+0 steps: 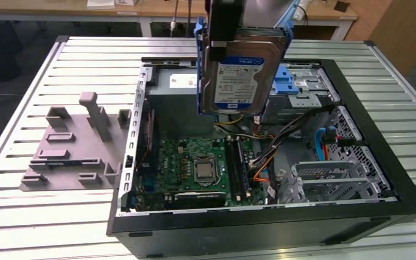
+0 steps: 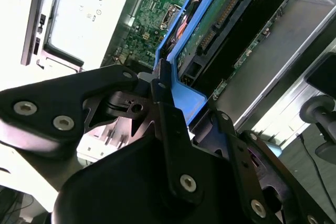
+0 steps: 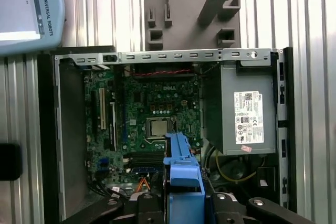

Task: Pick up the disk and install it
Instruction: 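Insert the disk into the insertion slot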

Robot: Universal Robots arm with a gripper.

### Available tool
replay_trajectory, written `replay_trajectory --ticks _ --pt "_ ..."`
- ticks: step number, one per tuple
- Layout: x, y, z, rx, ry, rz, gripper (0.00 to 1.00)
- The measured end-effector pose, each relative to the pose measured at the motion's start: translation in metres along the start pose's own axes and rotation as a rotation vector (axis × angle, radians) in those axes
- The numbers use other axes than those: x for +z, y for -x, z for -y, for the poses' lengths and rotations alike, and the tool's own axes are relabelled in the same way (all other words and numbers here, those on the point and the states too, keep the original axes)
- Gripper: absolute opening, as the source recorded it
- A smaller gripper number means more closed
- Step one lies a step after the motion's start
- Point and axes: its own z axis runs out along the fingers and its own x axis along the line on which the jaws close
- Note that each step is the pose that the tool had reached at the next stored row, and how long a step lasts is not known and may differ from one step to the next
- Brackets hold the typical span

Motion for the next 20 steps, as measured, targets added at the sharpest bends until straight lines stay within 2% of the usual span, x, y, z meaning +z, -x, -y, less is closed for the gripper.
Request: replay_trajectory --ticks 5,12,17,20 --pt "0.0026 -0.0049 0.0003 -0.018 0.0006 -0.0002 0.36" --pt "0.0027 -0.0245 0.0014 -0.018 0.0005 0.0001 0.36" --pt "0.0024 -0.0329 0.0019 -0.018 0.0006 -0.0001 0.36" --pt "0.0023 -0.0407 0.0023 -0.018 0.0005 0.0001 0.36"
